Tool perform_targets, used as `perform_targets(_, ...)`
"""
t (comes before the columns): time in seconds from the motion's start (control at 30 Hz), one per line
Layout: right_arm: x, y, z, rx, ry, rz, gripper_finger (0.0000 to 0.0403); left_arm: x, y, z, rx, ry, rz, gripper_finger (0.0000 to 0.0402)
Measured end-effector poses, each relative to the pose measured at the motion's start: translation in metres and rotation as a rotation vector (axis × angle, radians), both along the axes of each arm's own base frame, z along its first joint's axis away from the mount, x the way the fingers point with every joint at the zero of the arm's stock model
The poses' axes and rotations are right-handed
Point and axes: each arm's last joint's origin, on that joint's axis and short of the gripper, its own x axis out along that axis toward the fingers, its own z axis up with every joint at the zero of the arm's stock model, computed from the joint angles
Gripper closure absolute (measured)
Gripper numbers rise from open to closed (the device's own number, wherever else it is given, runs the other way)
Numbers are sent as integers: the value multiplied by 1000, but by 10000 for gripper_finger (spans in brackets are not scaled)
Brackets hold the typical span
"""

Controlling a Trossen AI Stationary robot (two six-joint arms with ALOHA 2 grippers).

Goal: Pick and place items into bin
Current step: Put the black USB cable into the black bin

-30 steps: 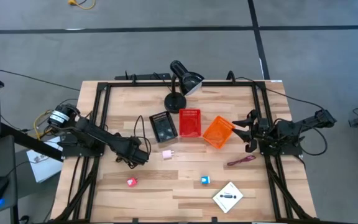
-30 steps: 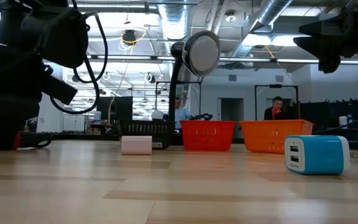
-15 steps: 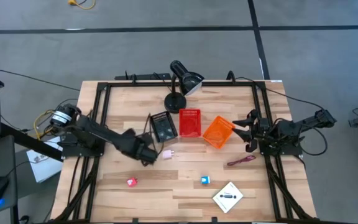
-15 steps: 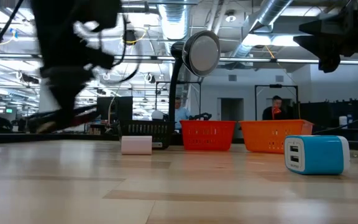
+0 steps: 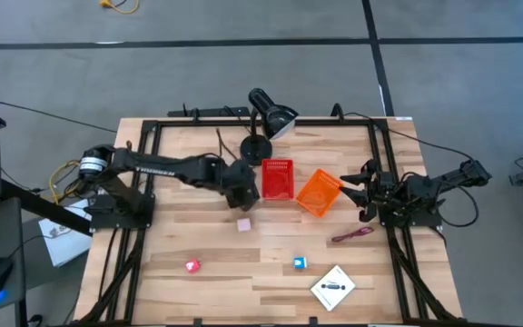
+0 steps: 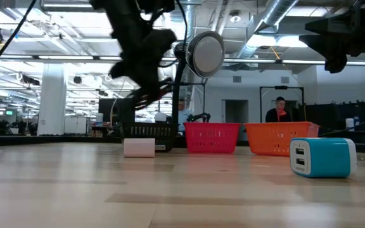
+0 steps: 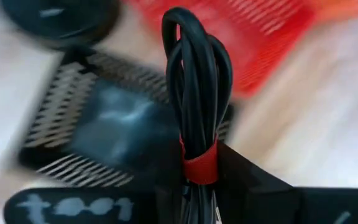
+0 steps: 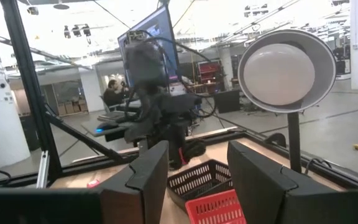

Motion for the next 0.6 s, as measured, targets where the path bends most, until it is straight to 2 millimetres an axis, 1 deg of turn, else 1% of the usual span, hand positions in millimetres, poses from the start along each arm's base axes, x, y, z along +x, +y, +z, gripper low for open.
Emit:
perform_targets(0.03,0,0,0,0,0,0,244,4,5,0,-31,-35,-2,356)
perform_targets(0.1,0,0,0,0,1,0,244,4,13,0,-53,-49,10,351)
perform_targets(0.2,0,0,0,0,1,0,244,3,23,-5,-52,-17,58,348)
perform_targets(0.27,0,0,0,-1,2,0,244,-1,27,-10,-47,46,104,348)
perform_targets(0.37,0,0,-1,-3,9,0,244,2,28,-25,-50,100,165,348)
perform_targets(0.47,0,0,-1,-4,11,1,244,7,26,-43,-57,158,172,348)
perform_targets(0.6,0,0,-1,23,1,6,244,14,26,-60,-65,187,191,348)
